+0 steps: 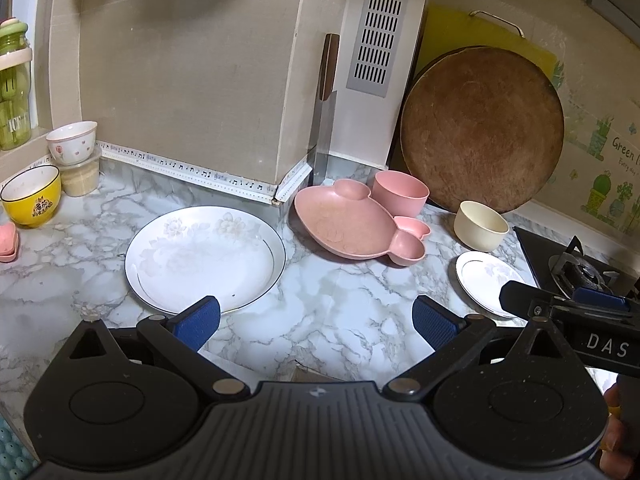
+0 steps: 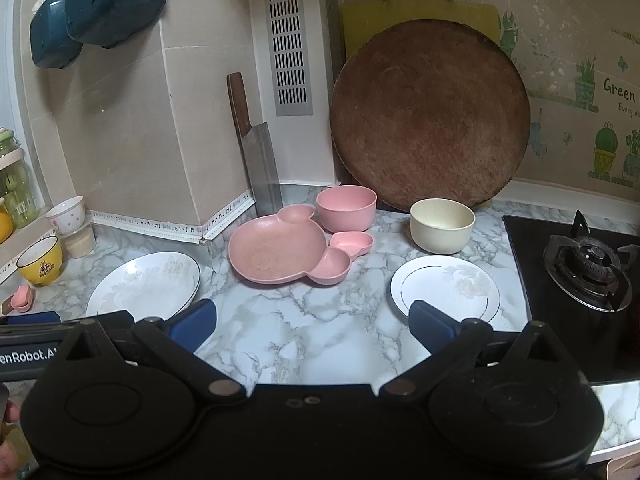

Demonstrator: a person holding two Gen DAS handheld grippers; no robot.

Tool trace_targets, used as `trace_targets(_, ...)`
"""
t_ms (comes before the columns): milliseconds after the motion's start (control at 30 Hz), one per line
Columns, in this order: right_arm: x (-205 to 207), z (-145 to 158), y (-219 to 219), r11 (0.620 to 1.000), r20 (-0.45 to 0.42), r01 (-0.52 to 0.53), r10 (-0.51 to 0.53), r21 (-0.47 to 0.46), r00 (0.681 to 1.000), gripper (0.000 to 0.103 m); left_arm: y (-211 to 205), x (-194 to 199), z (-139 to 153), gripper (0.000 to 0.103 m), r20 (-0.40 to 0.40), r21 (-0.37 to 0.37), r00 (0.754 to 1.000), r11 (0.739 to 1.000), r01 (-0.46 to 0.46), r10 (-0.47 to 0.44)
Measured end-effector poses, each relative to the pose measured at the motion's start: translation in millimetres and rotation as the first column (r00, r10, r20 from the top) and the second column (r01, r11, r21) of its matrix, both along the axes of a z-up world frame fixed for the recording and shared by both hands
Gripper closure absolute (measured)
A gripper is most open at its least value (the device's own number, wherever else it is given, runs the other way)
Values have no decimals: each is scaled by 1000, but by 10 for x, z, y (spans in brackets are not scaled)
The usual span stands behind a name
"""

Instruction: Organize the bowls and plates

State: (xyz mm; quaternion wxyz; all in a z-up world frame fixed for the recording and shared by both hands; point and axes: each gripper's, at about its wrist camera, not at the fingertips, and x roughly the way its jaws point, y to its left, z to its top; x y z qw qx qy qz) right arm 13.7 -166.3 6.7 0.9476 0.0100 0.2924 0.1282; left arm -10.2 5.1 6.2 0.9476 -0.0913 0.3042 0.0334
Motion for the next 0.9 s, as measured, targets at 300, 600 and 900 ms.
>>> trace_targets(300, 23, -16, 23, 1000, 1, -9, 9, 0, 1000, 0, 13, 12, -7, 0, 5, -5, 1000, 1000, -6, 6)
trace_targets(600, 105, -30, 106, 999, 2, -52, 52, -2, 999, 0, 92, 21, -22, 0, 14, -19, 999, 999, -32, 32)
trace_targets(900, 368, -64, 311, 989, 20, -149, 149, -22, 989, 0, 341, 126, -128, 0, -10, -69, 995, 992, -104, 104)
